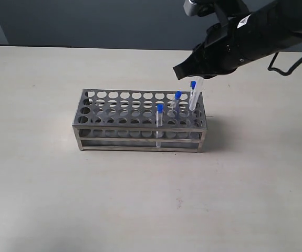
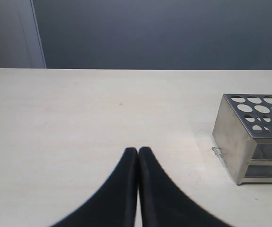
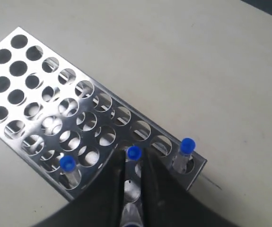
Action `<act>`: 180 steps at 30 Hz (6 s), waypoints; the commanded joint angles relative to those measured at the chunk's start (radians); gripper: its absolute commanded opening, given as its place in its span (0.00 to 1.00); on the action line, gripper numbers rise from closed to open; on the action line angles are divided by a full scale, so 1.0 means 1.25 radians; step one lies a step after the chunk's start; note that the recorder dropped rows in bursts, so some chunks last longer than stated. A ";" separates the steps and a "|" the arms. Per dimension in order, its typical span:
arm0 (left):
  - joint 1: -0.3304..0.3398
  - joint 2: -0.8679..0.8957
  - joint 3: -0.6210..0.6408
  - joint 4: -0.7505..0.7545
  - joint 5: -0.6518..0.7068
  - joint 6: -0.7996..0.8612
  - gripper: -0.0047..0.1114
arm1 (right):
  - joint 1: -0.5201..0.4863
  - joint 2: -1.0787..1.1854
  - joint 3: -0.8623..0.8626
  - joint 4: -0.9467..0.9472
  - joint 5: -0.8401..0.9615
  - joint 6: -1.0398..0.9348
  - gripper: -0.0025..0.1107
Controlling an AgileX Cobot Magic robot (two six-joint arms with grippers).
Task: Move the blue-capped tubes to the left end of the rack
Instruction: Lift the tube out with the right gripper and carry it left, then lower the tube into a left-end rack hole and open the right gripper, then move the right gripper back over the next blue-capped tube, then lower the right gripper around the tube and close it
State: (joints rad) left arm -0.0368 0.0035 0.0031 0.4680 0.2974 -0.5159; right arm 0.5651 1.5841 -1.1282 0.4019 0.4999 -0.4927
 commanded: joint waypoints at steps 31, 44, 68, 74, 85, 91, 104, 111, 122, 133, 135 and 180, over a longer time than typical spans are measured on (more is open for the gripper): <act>-0.004 -0.003 -0.002 -0.003 -0.005 0.000 0.05 | 0.219 0.567 -0.809 -0.024 0.226 -0.095 0.01; -0.004 -0.003 -0.002 -0.003 -0.005 0.000 0.05 | 0.219 0.616 -0.809 0.001 0.221 -0.095 0.01; -0.004 -0.003 -0.002 -0.003 -0.005 0.000 0.05 | 0.219 0.636 -0.809 0.062 0.316 -0.001 0.37; -0.004 -0.003 -0.002 -0.003 -0.005 0.000 0.05 | 0.219 0.594 -0.809 0.055 0.296 -0.001 0.37; -0.004 -0.003 -0.002 -0.003 -0.005 0.000 0.05 | 0.219 0.552 -0.809 -0.035 0.323 0.055 0.37; -0.004 -0.003 -0.002 -0.003 -0.005 0.000 0.05 | 0.219 0.498 -0.809 -0.222 0.495 0.199 0.37; -0.004 -0.003 -0.002 -0.003 -0.005 0.000 0.05 | 0.219 0.349 -0.650 -0.336 0.577 0.298 0.37; -0.004 -0.003 -0.002 -0.003 -0.005 0.000 0.05 | 0.217 0.346 -0.508 -0.327 0.577 0.322 0.37; -0.004 -0.003 -0.002 -0.003 -0.005 0.000 0.05 | 0.217 0.346 -0.430 -0.378 0.501 0.353 0.37; -0.004 -0.003 -0.002 -0.003 -0.005 0.000 0.05 | 0.217 0.381 -0.426 -0.447 0.436 0.394 0.37; -0.004 -0.003 -0.002 -0.003 -0.005 0.000 0.05 | 0.217 0.395 -0.426 -0.445 0.439 0.394 0.37; -0.004 -0.003 -0.002 -0.001 -0.005 0.000 0.05 | 0.217 0.292 -0.426 -0.387 0.512 0.394 0.37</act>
State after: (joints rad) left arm -0.0368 0.0035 0.0031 0.4680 0.2974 -0.5159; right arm 0.8416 1.9592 -1.6643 -0.0910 1.1383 0.0000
